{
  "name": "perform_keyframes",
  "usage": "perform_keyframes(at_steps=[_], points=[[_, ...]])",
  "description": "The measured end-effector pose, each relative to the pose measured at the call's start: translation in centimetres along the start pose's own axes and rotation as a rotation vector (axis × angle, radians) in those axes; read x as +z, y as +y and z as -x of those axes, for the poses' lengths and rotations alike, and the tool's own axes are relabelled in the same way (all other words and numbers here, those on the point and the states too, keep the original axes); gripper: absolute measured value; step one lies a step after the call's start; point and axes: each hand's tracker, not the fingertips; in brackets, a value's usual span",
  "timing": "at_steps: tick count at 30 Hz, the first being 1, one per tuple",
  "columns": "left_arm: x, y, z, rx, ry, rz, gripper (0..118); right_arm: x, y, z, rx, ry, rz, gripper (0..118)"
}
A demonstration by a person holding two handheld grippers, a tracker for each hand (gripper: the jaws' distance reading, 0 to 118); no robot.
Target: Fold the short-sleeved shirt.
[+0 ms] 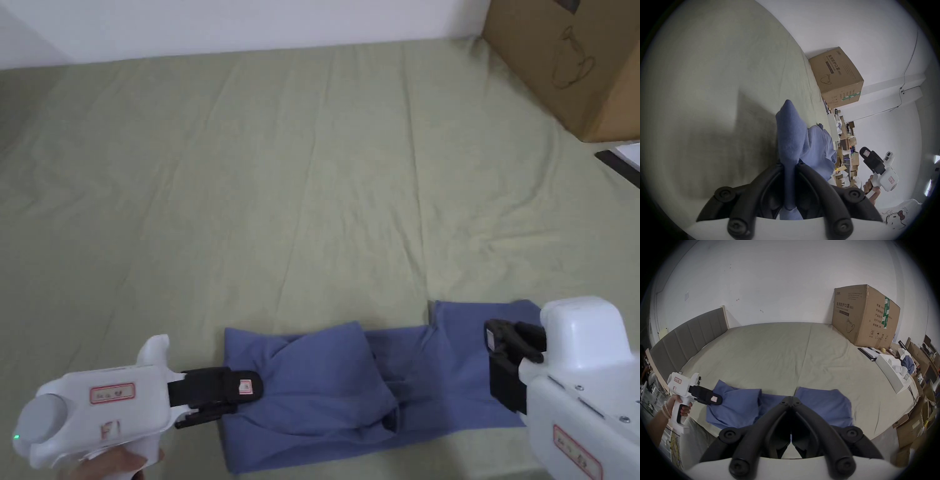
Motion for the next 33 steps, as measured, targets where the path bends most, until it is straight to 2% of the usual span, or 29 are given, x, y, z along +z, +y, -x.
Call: perform_keyframes(at_steps=[9, 14, 15, 22, 25, 29, 33], points=[[10.4, -0.5, -0.1, 0.040, 0.264, -0.118, 6, 0.1, -0.5, -1.1, -0.025, -0.013, -0.046, 0], [12.7, -0.8, -2.4, 0.169, 0.441, -0.125, 6, 0.0, -0.7, -0.8, -0.050, 0.019, -0.042, 0], [12.7, -0.9, -3.5, 0.160, 0.459, -0.145, 6, 0.1, -0.5, -0.6, -0.048, 0.021, -0.042, 0], [10.4, -0.6, -12.8, 0.006, 0.505, -0.169, 6, 0.1, -1.5, -2.6, -0.097, 0.056, -0.038, 0], [7.8, -1.1, -17.0, -0.057, 0.419, -0.166, 6, 0.0, -2.2, -4.0, -0.113, 0.050, -0.038, 0], [3.8, -1.2, -19.8, -0.010, 0.278, -0.115, 6, 0.5, -2.7, -6.3, -0.162, 0.037, -0.047, 0], [-1.4, -0.3, -21.5, -0.063, 0.312, -0.070, 6, 0.7, -3.4, -8.7, -0.203, 0.005, -0.055, 0]])
